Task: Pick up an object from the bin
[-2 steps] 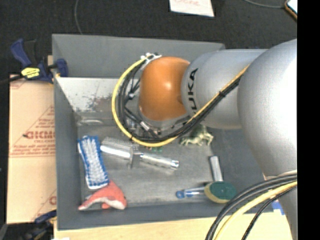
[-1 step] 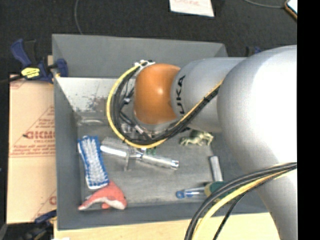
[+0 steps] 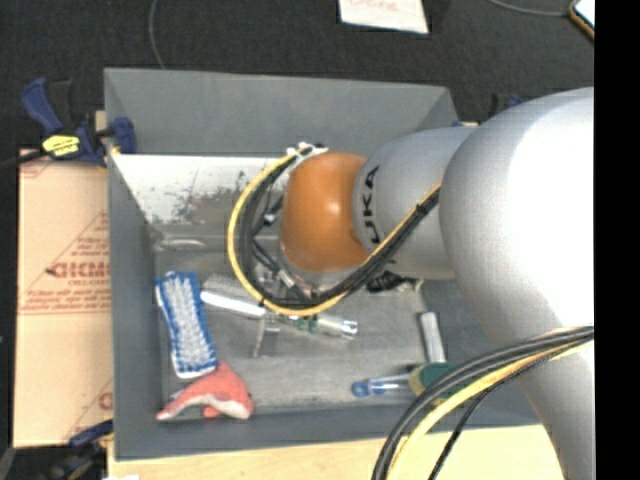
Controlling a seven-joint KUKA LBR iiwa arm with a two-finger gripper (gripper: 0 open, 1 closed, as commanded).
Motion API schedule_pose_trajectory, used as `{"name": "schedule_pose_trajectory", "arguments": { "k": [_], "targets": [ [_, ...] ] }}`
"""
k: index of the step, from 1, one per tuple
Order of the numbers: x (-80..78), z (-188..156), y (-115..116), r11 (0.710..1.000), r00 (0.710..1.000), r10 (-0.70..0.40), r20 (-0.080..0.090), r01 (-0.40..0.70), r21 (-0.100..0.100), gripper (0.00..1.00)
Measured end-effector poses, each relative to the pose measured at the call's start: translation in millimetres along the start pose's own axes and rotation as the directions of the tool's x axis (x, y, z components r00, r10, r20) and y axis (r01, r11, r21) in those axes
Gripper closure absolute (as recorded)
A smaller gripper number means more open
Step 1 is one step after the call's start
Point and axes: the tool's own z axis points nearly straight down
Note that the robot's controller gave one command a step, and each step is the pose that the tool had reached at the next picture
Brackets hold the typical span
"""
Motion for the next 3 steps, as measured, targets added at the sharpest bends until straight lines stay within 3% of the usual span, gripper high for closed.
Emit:
{"name": "schedule_pose_trajectory", "arguments": {
  "k": [1,2,3],
  "targets": [
    [-23.1,-8.9,15.1,0.995,0.995,-0.098,-0.007,0.098,0.004,1.0],
    [-23.0,-9.2,15.1,0.995,0.995,-0.098,-0.007,0.098,0.004,1.0],
    [-20.9,-34.3,14.2,0.995,0.995,-0.096,-0.016,0.096,0.005,1.0]
  ]
}}
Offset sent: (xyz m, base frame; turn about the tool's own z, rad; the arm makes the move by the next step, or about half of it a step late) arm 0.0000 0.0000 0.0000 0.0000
